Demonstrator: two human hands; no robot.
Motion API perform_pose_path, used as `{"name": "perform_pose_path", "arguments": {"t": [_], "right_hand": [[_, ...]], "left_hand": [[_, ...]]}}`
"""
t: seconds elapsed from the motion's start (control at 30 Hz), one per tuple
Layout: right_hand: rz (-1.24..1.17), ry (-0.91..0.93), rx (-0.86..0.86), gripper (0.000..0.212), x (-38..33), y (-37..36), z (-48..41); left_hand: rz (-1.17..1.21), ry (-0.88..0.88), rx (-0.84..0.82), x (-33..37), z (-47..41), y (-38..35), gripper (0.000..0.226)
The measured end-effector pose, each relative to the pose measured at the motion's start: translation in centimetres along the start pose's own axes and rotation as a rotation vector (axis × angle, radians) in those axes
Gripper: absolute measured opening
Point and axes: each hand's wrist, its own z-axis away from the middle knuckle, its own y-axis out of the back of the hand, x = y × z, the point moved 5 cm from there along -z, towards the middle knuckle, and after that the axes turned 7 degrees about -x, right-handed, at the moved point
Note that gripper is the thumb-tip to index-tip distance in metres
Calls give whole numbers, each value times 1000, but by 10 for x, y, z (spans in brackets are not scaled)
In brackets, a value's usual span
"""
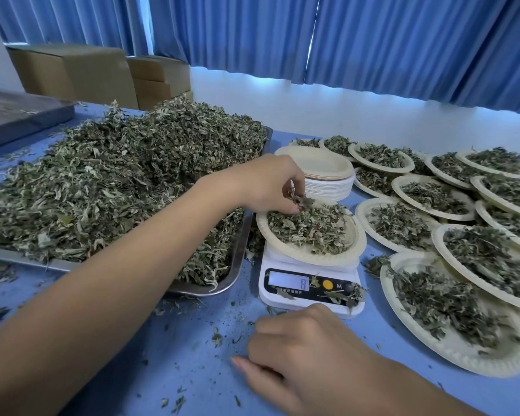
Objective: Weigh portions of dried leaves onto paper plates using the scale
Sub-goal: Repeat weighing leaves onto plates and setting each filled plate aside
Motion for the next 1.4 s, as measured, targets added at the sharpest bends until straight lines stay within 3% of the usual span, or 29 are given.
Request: {"name": "perform_pose_path", "arguments": {"t": [0.2, 0.33, 0.6, 0.83, 0.9, 0.97, 1.03, 1.1, 1.17, 1.27, 1.4], "right_hand": [[2, 1, -2, 43, -1, 2, -1], [-8, -9, -19, 42, 0, 0, 0], [-11, -6, -28, 43, -1, 1, -1], [-13, 8, -14, 42, -1, 2, -1], [-18, 19, -4, 42, -1, 4, -2], [-9, 28, 0, 41, -2, 4, -3], [1, 34, 5, 41, -1, 4, -2], [8, 34, 9, 41, -1, 3, -2], [5, 32, -1, 40, -1, 2, -2], [5, 26, -1, 40, -1, 1, -2], [-10, 16, -21, 41, -1, -1, -1]], "left_hand": [[22, -65, 90, 7, 2, 9, 10], [158, -94, 205, 5, 7, 24, 9], [341, -124, 270, 11, 14, 31, 13], [232, -89, 382, 1, 26, 61, 16], [95, 20, 398, -13, 30, 69, 17], [-42, 243, 232, -38, 32, 63, 14], [-168, 444, -125, -58, 37, 41, 5], [-285, 489, -339, -64, 38, 28, 18], [-275, 443, -261, -57, 35, 31, 17], [-113, 250, -12, -38, 26, 44, 5], [145, -25, -3, -5, 21, 35, 11]]}}
